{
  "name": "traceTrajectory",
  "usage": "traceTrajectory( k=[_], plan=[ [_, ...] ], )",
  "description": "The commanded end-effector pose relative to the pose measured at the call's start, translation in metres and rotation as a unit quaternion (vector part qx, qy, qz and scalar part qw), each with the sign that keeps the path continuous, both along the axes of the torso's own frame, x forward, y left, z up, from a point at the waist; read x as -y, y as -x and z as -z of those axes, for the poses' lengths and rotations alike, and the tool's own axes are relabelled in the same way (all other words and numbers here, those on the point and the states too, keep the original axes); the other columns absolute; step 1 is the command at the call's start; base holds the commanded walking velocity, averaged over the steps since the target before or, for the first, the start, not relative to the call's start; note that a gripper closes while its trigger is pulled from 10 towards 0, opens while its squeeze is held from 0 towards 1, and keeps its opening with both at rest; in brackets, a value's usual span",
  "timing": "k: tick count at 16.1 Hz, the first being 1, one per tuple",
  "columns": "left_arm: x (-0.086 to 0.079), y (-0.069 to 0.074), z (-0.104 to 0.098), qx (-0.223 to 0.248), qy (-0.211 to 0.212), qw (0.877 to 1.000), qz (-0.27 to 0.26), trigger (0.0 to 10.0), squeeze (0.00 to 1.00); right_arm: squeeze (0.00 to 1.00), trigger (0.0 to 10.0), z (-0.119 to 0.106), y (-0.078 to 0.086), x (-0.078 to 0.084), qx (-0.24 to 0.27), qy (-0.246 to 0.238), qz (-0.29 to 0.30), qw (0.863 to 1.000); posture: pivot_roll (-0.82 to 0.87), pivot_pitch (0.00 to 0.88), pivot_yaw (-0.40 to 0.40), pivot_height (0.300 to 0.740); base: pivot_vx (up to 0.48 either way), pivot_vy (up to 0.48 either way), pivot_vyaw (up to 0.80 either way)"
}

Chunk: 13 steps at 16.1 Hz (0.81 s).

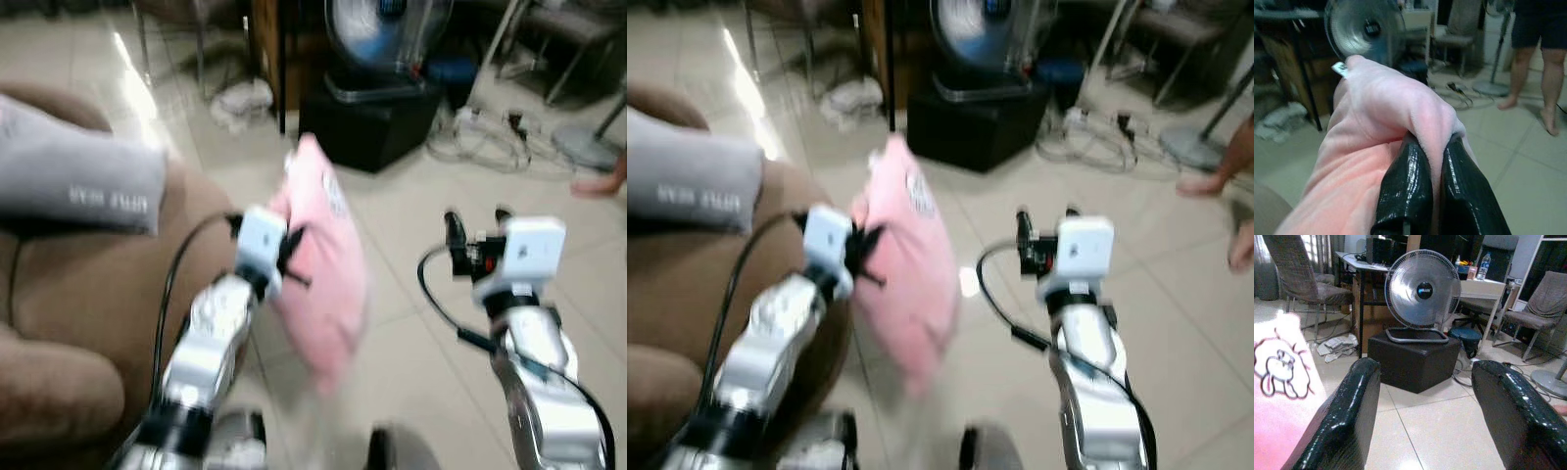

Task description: Move the pillow to the sofa from floor

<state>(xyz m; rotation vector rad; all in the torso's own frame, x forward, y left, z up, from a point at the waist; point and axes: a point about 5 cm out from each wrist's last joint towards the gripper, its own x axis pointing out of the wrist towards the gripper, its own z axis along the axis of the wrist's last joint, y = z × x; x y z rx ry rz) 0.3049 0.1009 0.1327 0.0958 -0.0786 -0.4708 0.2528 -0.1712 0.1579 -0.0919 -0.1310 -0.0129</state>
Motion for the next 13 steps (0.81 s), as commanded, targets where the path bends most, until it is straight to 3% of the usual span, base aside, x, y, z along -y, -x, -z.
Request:
traceTrajectory(
  k=[1,3,6,13],
  plan=[
    [0.002,-0.003,-0.02,0.048,0.009,0.999,-0.001,10.0,0.0,0.0,10.0,0.002,0.001,0.002,-0.002,-0.001,0.005,1.0,0.03,0.0,-0.056,0.735,0.0,0.0,0.0],
    [0.0,-0.007,-0.023,0.053,0.008,0.999,-0.009,10.0,0.0,0.0,10.0,0.008,0.001,-0.004,-0.015,-0.011,-0.01,1.0,0.03,0.0,-0.053,0.74,0.261,0.0,0.0],
    [-0.003,-0.011,-0.028,0.061,0.008,0.998,-0.021,10.0,0.0,0.0,10.0,0.013,0.002,-0.017,-0.029,0.028,-0.053,0.998,0.03,0.0,-0.055,0.74,0.354,0.0,0.0],
    [-0.01,-0.02,-0.039,0.081,-0.01,0.996,-0.043,10.0,0.0,0.0,10.0,0.018,0.002,-0.026,-0.031,0.036,-0.08,0.996,0.05,0.014,-0.059,0.74,0.464,0.0,0.8]
  ],
)
